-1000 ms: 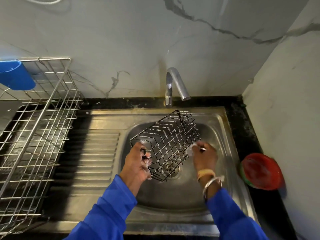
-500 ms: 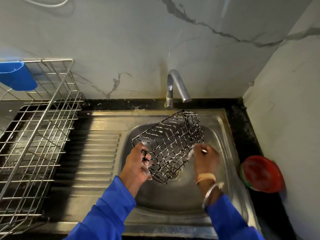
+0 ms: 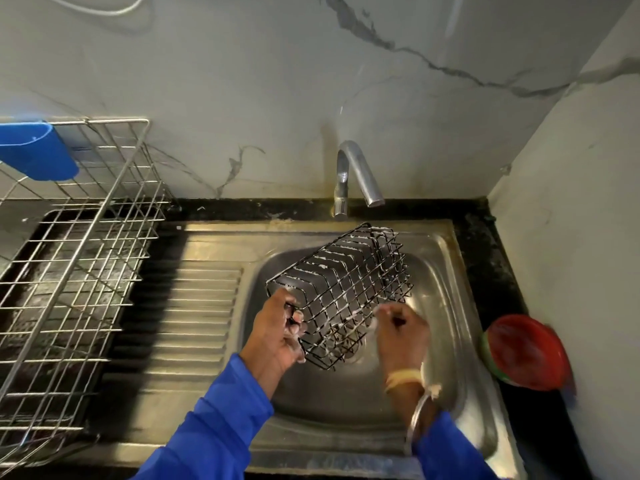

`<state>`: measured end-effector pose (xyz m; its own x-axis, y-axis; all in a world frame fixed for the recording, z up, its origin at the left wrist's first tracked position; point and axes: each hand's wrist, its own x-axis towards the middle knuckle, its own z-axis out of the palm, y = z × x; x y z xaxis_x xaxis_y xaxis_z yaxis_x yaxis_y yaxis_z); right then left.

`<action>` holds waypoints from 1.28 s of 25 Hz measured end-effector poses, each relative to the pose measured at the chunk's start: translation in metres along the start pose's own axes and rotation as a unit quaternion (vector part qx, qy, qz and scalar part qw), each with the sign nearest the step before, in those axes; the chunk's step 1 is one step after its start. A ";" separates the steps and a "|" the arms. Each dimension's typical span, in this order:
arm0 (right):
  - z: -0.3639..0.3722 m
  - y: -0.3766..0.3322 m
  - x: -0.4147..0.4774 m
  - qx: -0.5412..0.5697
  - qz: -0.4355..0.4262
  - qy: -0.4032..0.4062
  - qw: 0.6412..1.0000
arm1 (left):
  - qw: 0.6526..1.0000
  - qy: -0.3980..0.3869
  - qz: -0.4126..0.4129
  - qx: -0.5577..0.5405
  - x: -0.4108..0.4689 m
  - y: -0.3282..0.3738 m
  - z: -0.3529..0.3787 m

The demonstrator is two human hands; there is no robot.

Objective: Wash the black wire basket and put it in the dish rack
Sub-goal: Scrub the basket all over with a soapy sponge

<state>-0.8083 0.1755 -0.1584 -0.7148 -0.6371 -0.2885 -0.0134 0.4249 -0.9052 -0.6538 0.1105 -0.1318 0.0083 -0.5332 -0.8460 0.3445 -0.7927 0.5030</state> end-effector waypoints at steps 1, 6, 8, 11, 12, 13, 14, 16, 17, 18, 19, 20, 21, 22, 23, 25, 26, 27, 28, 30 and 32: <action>0.000 -0.005 0.019 -0.010 0.012 0.044 0.999 | 1.000 0.000 0.003 0.007 0.002 -0.001 0.000; 0.017 -0.063 0.041 0.136 -0.048 -0.025 0.989 | 0.999 0.000 0.001 0.040 0.005 -0.005 0.014; 0.026 -0.065 0.000 0.157 -0.093 -0.143 0.973 | 0.999 -0.012 -0.008 0.044 0.006 -0.003 0.016; 0.025 -0.020 -0.062 0.066 -0.167 -0.230 0.957 | 0.999 -0.034 -0.010 0.001 0.006 -0.001 0.012; 0.020 -0.003 -0.064 0.029 -0.168 -0.190 0.967 | 1.000 -0.023 0.000 0.008 0.004 -0.001 0.010; 0.015 0.009 -0.051 0.009 -0.141 -0.125 0.982 | 1.000 -0.008 0.011 0.019 0.003 -0.001 0.008; 0.010 0.015 -0.033 -0.001 -0.098 -0.066 0.993 | 1.000 0.001 0.019 0.024 0.001 0.000 0.007; 0.005 0.006 0.007 -0.015 -0.048 -0.001 0.999 | 0.999 0.007 0.022 0.027 0.001 -0.001 0.006; 0.005 -0.008 0.020 -0.008 -0.053 -0.002 0.999 | 0.999 0.006 0.020 0.032 0.002 -0.003 0.007; 0.009 -0.023 0.025 0.027 -0.064 -0.021 0.997 | 0.999 0.008 0.017 0.037 0.004 -0.005 0.009; 0.016 -0.037 0.021 0.079 -0.080 -0.052 0.992 | 0.999 0.010 0.015 0.038 0.006 -0.007 0.011; 0.022 -0.048 0.009 0.119 -0.097 -0.090 0.984 | 0.999 0.008 0.013 0.036 0.007 -0.008 0.014; 0.028 -0.049 -0.006 0.145 -0.122 -0.130 0.973 | 0.999 0.001 0.012 0.032 0.007 -0.007 0.016; 0.032 -0.043 -0.025 0.141 -0.151 -0.168 0.964 | 1.000 -0.005 0.010 0.016 0.007 -0.006 0.016; 0.033 -0.028 -0.041 0.119 -0.183 -0.203 0.955 | 1.000 -0.008 0.006 -0.007 0.006 -0.005 0.017; 0.027 0.001 -0.057 0.087 -0.173 -0.218 0.957 | 1.000 -0.001 0.009 -0.025 0.003 -0.002 0.013; 0.023 0.008 -0.053 0.082 -0.129 -0.186 0.971 | 1.000 0.007 0.019 -0.018 0.000 -0.001 0.012; 0.022 0.011 -0.042 0.078 -0.100 -0.136 0.983 | 1.000 0.011 0.027 -0.006 -0.005 -0.002 0.012; 0.021 0.007 -0.031 0.076 -0.085 -0.096 0.989 | 0.999 0.009 0.030 0.010 -0.009 -0.003 0.012; 0.025 -0.018 -0.015 0.098 -0.099 -0.062 0.988 | 0.999 0.003 0.021 0.037 -0.012 -0.005 0.016; 0.030 -0.041 -0.019 0.112 -0.171 -0.066 0.977 | 1.000 0.000 0.014 0.028 -0.008 -0.006 0.018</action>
<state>-0.7730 0.1511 -0.1251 -0.5989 -0.8006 0.0192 -0.0720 0.0299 -0.9970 -0.6733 0.1143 -0.1247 0.0168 -0.5551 -0.8316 0.2915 -0.7929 0.5351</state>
